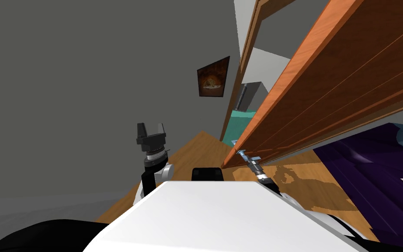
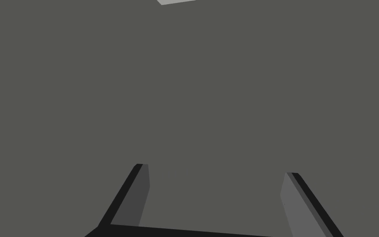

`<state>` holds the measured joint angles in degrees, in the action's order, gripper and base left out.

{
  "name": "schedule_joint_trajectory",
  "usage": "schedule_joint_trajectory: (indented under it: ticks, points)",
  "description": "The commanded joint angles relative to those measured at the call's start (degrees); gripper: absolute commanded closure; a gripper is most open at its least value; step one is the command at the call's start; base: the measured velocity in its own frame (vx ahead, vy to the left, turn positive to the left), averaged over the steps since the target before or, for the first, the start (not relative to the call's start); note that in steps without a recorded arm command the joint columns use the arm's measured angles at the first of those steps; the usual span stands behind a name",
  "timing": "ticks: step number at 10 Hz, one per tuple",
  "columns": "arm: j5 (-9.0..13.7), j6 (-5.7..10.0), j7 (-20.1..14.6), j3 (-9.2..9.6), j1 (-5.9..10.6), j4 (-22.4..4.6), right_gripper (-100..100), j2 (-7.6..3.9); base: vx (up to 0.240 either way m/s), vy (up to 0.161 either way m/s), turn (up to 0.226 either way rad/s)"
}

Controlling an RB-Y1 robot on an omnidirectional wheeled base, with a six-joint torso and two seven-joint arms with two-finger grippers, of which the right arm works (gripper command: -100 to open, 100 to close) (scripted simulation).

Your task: Pull the door open

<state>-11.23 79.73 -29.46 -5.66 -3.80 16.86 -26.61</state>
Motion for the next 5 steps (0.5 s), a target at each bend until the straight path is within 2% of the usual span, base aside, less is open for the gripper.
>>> schedule_joint_trajectory:
  ticks: [1, 2, 4, 5]
  points:
    - [0.5, -1.59, 0.1, 0.62, -0.85, 2.7, 100, 0.24, -0.152, -0.048, 0.061]
    - [0.5, -1.59, 0.1, 0.62, -0.85, 2.7, 100, 0.24, -0.066, -0.033, 0.001]
    - [2.0, -3.09, 0.6, 2.43, -0.18, 3.7, 100, 0.31, -0.1, -0.03, 0.065]
    - [2.0, -3.09, 0.6, 2.43, -0.18, 2.9, 100, 0.31, -0.127, -0.029, 0.066]
